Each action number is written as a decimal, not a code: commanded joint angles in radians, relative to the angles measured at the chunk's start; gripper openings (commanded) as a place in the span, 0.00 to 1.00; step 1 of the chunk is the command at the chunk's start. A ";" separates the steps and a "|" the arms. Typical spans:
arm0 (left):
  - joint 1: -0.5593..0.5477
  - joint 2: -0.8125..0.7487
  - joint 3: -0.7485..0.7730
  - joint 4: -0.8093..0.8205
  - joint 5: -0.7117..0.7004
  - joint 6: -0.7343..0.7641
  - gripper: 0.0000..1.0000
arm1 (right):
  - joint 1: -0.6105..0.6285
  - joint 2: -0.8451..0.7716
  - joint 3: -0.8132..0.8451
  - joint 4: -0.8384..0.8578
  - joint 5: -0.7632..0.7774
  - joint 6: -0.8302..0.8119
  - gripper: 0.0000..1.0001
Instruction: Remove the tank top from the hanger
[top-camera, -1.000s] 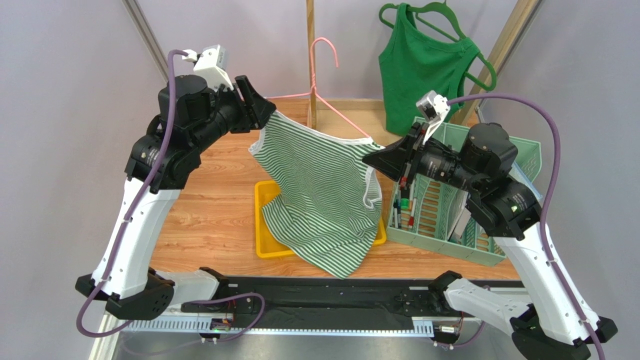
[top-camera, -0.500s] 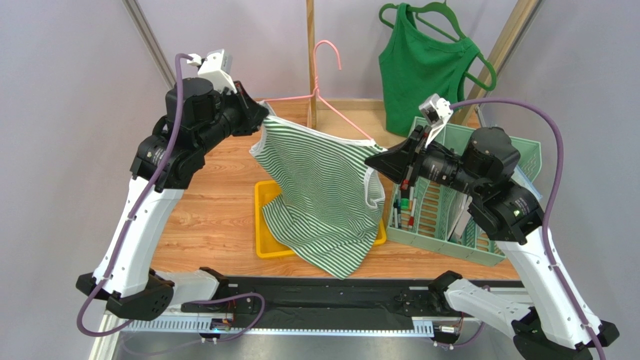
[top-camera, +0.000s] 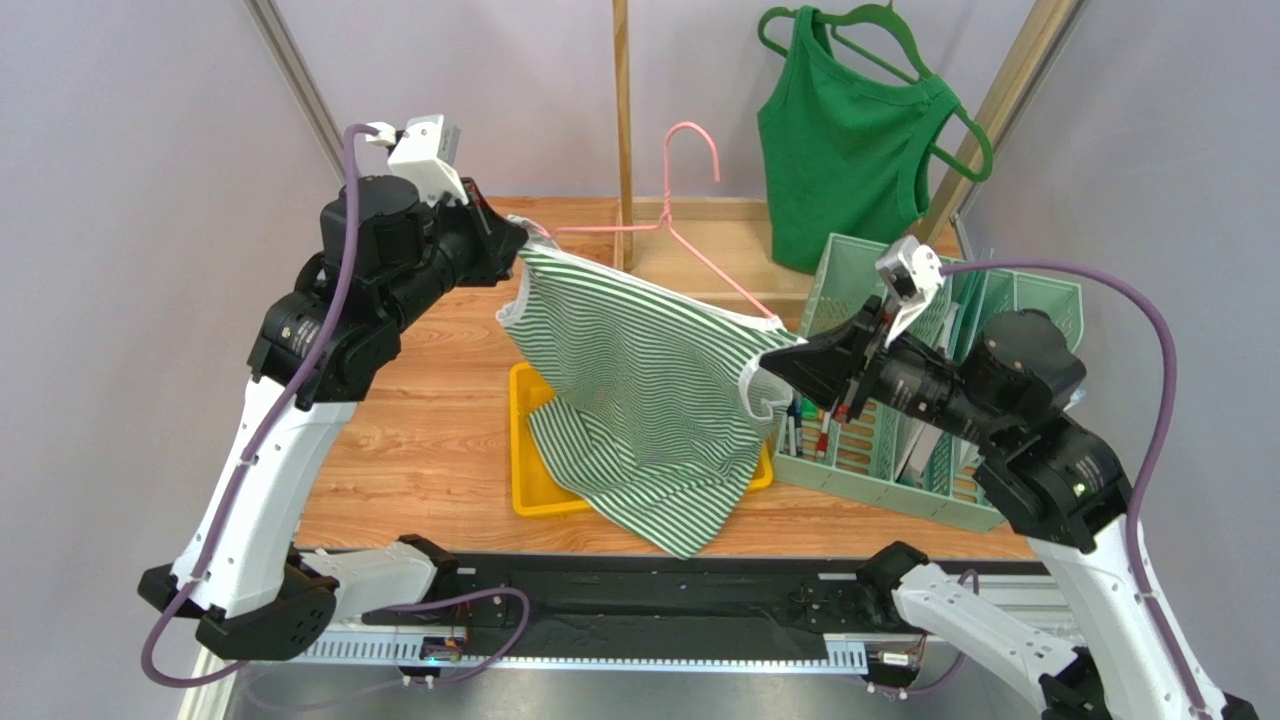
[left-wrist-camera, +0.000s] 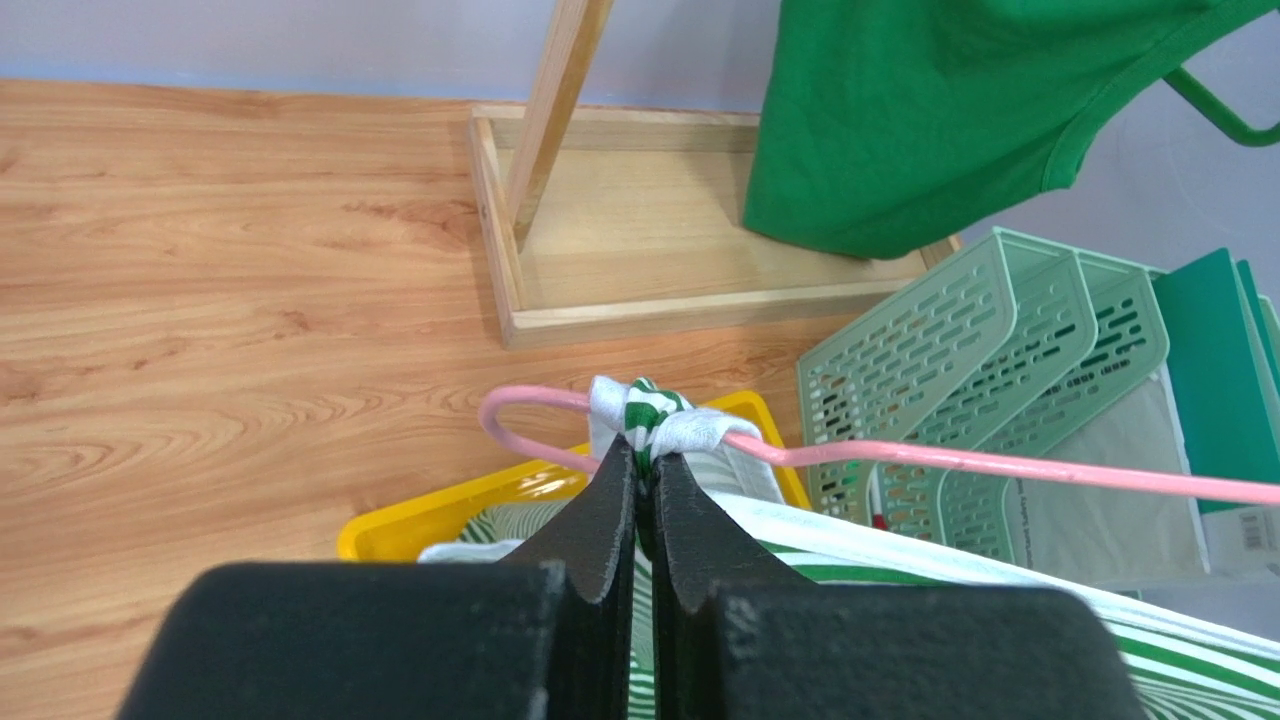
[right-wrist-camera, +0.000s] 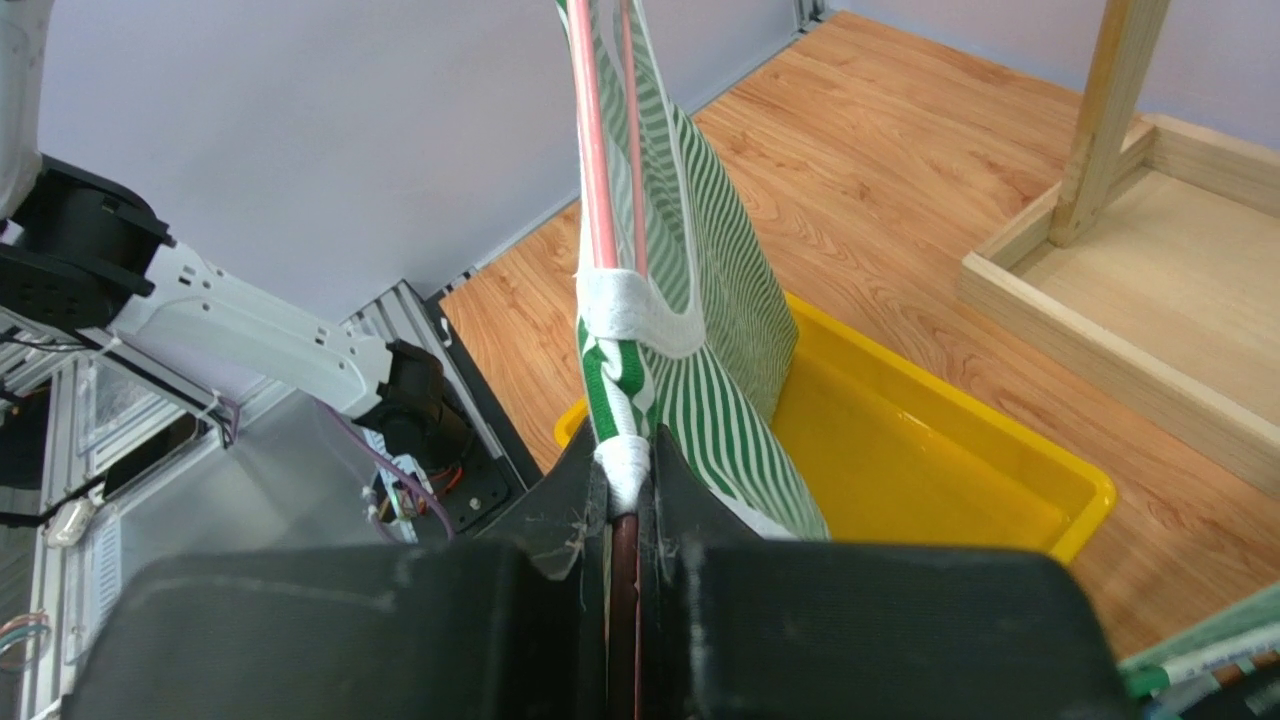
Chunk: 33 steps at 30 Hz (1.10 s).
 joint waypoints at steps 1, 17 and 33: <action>0.017 0.010 0.024 -0.019 -0.210 0.098 0.00 | 0.001 -0.119 -0.023 -0.038 0.063 -0.027 0.00; 0.021 0.062 -0.010 -0.048 -0.241 0.060 0.00 | -0.001 -0.338 -0.074 0.048 0.099 0.067 0.00; 0.045 0.086 0.024 -0.080 -0.339 0.103 0.00 | -0.001 -0.426 -0.011 -0.145 0.021 0.040 0.00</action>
